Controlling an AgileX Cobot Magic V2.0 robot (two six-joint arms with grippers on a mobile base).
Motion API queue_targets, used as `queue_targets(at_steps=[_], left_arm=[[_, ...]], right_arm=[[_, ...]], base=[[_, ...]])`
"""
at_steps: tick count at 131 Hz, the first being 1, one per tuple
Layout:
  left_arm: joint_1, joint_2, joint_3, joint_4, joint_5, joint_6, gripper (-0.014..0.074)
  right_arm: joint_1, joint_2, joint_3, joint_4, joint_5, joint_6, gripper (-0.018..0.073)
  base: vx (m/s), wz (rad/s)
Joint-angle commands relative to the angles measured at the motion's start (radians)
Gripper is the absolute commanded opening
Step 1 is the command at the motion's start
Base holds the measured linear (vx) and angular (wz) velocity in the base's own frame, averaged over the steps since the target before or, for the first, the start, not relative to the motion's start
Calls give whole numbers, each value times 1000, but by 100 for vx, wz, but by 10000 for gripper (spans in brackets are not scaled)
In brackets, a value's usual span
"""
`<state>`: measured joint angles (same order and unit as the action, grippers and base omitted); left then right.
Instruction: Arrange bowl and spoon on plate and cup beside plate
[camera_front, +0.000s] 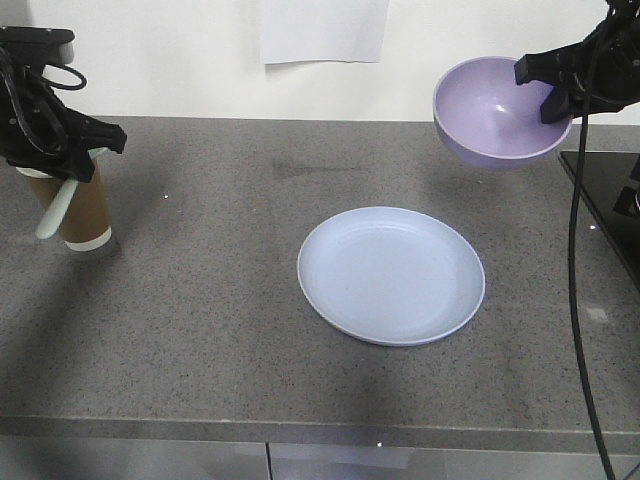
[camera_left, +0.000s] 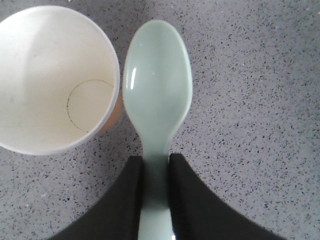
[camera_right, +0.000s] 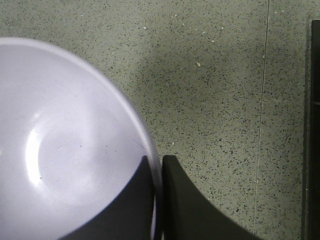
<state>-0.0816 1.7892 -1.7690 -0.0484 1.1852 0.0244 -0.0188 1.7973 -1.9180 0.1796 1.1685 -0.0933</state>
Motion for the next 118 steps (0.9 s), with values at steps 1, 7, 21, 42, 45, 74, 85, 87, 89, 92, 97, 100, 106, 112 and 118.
queue_targets(at_steps=[1, 7, 21, 42, 45, 74, 85, 87, 89, 92, 97, 100, 106, 112, 118], left_arm=[[-3, -53, -32, -7, -32, -3, -8], [-3, -53, -32, -7, -32, -3, -8], [-3, -53, -32, -7, -32, -3, -8], [-3, -53, -32, -7, -32, -3, -8], [-3, -53, -32, -7, -32, -3, -8], [-3, -53, -32, -7, -32, -3, -8], [-3, -53, -32, -7, -32, -3, -8], [-3, -53, -32, -7, -32, -3, -8], [-3, -53, -32, -7, -32, -3, -8], [-3, -53, -32, -7, -32, -3, -8], [-3, -53, -32, -7, -32, -3, -8], [-3, -53, -32, -7, -32, -3, -8], [-3, -53, -32, -7, -32, -3, -8], [-3, -53, -32, -7, -32, -3, -8], [-3, -53, -32, -7, -32, -3, -8]], right_arm=[[-2, -51, -31, 10, -48, -9, -8], [-2, -51, -31, 10, -48, -9, -8], [-2, -51, -31, 10, -48, -9, -8], [-2, -51, -31, 10, -48, -9, -8], [-2, -51, -31, 10, -48, -9, -8], [-2, -51, -31, 10, -48, -9, -8], [-2, -51, -31, 10, -48, -9, -8], [-2, -51, -31, 10, -48, -9, -8], [-2, -51, -31, 10, -48, -9, -8], [-2, -51, -31, 10, -48, -9, -8], [-2, -51, -31, 10, -48, -9, -8], [-2, -51, -31, 10, -48, -9, -8], [-2, -51, -31, 10, -48, -9, -8], [-2, -51, -31, 10, -48, -9, -8], [-2, -51, -31, 10, -48, -9, -8]], base=[[3, 0], [3, 0], [3, 0], [3, 0], [3, 0], [4, 0], [4, 0], [4, 0], [4, 0], [4, 0], [3, 0], [3, 0], [3, 0], [3, 0], [3, 0]])
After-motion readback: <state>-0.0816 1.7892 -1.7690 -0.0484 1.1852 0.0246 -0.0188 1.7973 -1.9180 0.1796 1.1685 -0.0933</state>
